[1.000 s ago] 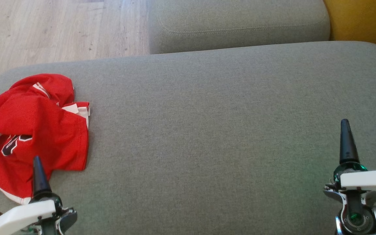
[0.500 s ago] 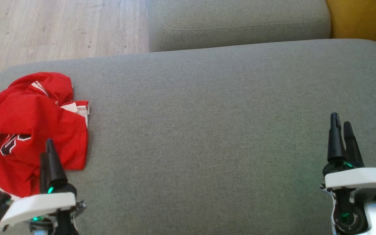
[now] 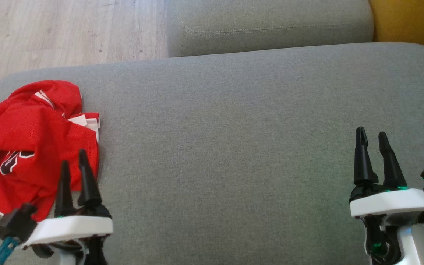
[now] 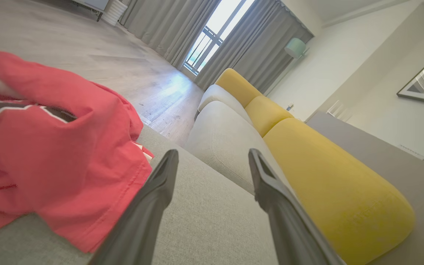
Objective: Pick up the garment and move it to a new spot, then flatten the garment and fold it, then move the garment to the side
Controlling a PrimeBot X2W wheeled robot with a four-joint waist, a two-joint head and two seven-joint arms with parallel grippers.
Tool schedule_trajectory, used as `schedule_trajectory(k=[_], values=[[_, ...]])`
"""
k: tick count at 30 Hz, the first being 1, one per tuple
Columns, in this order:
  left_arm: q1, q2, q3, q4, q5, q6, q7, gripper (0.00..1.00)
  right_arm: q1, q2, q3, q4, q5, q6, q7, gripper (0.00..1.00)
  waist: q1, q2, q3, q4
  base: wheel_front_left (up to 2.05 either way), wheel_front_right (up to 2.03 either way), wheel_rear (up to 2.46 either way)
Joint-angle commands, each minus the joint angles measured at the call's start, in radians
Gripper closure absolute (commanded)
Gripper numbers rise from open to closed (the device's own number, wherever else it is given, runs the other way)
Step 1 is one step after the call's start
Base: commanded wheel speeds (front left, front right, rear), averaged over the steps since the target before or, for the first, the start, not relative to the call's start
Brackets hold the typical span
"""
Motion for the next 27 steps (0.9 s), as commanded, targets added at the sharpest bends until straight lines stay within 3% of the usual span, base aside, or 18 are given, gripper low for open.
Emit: schedule_trajectory(k=[1,27], values=[[-0.027,0.01,0.004,-0.049,0.053,0.001,-0.018,0.0,-0.025,-0.007,0.019,-0.039,-0.045,0.005,-0.017,0.0,0.0,0.0,0.0,-0.001,0.0,0.0,0.0],[-0.013,0.032,-0.14,-0.044,0.437,-0.008,-0.092,0.0,-0.015,-0.009,0.013,-0.046,-0.412,0.006,-0.091,0.0,-0.0001,0.0,0.003,-0.014,0.0,0.0,0.0]])
